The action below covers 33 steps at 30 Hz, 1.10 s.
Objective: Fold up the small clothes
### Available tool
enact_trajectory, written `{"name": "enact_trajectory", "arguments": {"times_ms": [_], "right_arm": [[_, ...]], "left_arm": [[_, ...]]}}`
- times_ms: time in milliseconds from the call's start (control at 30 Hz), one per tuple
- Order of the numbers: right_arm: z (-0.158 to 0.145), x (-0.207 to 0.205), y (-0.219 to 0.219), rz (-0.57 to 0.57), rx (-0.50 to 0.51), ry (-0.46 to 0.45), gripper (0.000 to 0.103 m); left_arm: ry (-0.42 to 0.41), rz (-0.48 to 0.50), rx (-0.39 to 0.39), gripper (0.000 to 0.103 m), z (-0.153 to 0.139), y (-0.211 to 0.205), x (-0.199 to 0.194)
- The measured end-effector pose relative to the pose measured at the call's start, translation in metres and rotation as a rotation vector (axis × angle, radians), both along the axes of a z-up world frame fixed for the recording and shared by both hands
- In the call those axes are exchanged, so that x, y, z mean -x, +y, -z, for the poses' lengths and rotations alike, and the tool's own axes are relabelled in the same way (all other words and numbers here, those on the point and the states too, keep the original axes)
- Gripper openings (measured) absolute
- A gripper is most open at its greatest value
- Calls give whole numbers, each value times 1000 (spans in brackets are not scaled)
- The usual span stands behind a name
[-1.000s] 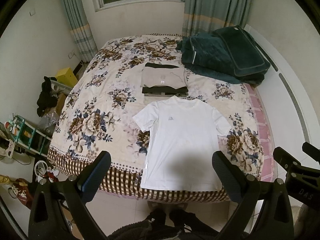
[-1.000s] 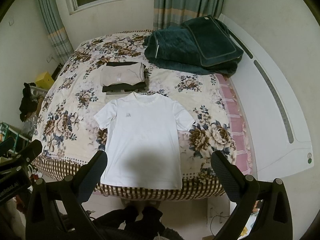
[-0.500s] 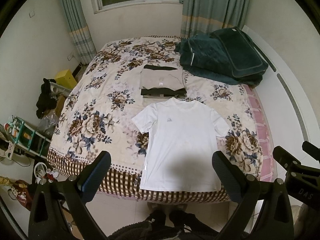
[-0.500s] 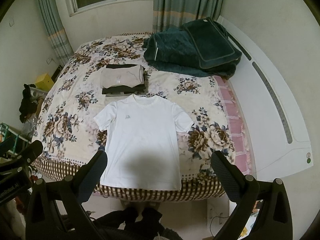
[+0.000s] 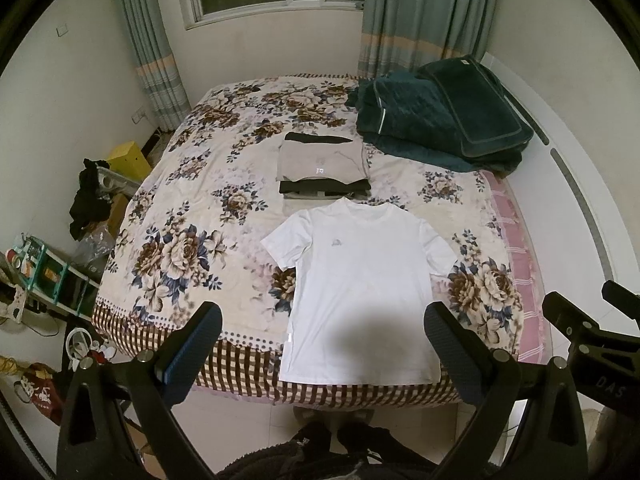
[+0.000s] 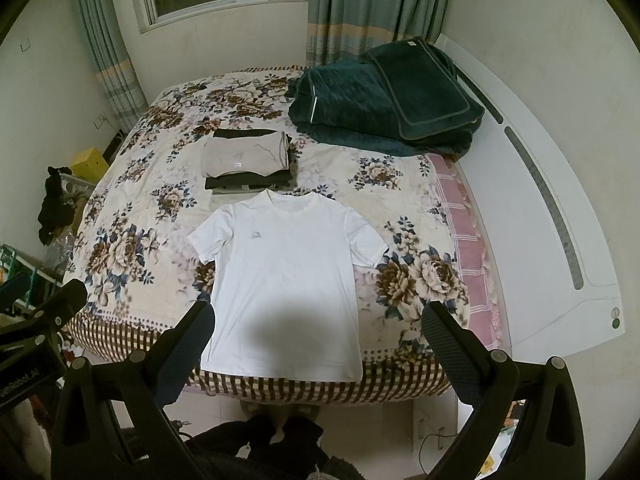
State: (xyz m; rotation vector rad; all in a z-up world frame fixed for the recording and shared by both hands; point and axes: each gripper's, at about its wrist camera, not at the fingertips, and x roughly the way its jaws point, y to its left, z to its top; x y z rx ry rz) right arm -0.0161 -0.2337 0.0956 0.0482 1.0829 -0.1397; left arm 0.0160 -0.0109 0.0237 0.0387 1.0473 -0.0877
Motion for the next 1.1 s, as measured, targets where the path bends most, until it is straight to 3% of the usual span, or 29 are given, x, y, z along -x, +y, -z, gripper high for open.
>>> {"name": "enact_trajectory", "arguments": {"times_ms": [233,400,633,833,900,967,1100], "right_arm": [[5,-15,-10,33,-19,22,103],[60,-44,-53,175,-99,87,103],[210,-69,-170,510,-282,189,103],[365,-111,-265,661,-461,238,103],[417,-131,-295,694,-520,246,96],[476,-160,-321,718,-593,249,82],[596,-220,-368,757,-731,240,78]], "left_arm": [[-26,-1,-15,103,8,-1,-18],[-79,-25,-58,103,49,12,-47],[-13,-51,-106,103,147,11,-113],[45,-106,-191,103,245,-5,-163],[76,-129,-243,103,275,-13,-175],[118,-158,-263,103,314,-18,-190],[242,-209,-256,103,404,-27,-217]]}}
